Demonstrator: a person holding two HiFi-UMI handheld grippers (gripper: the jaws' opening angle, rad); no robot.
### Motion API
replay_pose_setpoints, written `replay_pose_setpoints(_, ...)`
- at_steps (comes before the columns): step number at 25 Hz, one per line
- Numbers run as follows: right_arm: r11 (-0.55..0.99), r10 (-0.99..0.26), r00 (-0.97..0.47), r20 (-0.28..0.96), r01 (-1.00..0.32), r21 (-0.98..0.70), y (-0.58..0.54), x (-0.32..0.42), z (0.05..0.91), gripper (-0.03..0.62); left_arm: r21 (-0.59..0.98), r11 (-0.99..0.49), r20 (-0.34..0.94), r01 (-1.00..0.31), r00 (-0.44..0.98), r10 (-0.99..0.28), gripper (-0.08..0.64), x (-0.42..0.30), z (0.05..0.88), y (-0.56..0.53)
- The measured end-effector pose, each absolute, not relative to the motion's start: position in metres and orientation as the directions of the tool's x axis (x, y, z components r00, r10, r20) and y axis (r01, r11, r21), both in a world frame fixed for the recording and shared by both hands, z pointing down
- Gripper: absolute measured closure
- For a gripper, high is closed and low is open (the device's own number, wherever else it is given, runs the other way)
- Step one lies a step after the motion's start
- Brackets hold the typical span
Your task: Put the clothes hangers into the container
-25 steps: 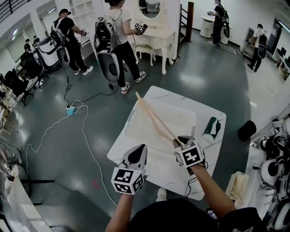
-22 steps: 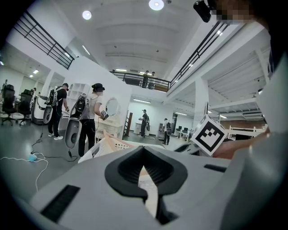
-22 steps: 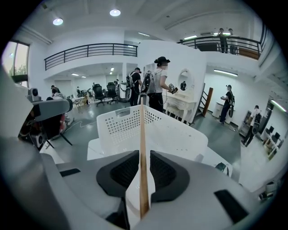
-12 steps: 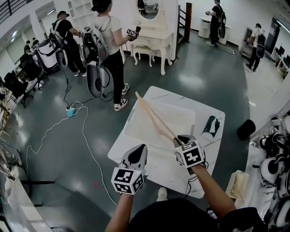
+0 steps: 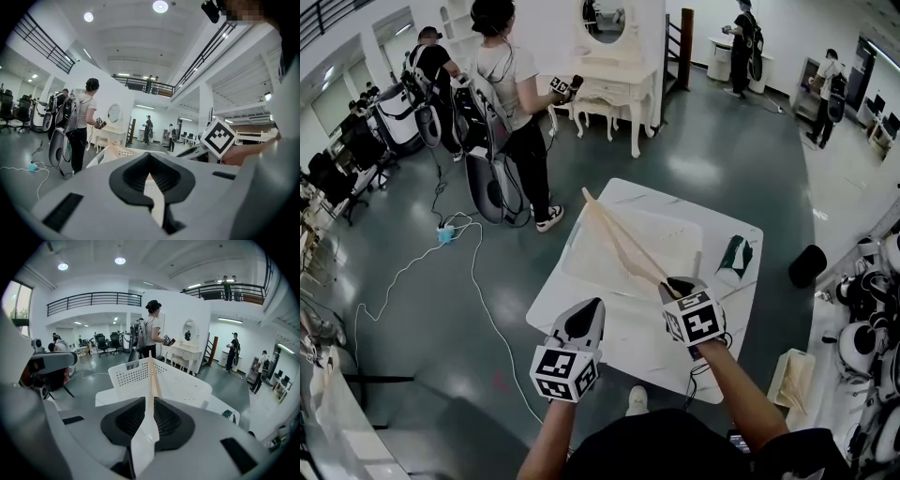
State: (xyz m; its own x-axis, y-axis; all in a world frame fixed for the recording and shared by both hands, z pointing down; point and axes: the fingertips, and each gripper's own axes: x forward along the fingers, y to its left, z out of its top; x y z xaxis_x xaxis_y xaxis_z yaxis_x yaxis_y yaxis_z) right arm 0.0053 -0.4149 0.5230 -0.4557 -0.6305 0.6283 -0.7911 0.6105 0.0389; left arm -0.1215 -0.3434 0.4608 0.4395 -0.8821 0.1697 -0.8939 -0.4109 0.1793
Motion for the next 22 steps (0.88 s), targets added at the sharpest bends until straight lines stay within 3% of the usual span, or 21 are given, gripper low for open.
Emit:
replay_pose_setpoints(10,0.616,-0.655,-0.482,0.582,-0.786,0.042,-0.392,-0.009,0.504,0.548,0.177,-0.427,0.157,-0.887,0.454,-0.877,0.557,-0.127,0.453,-0.324)
replay_pose_setpoints(22,0.607,-0.740,-0.547,0.391,-0.793,0.040,-0.359,-0.021,0.453,0.573,0.172,-0.456,0.138,-0.873,0.480,-0.867,0.557,-0.130,0.442,-0.301)
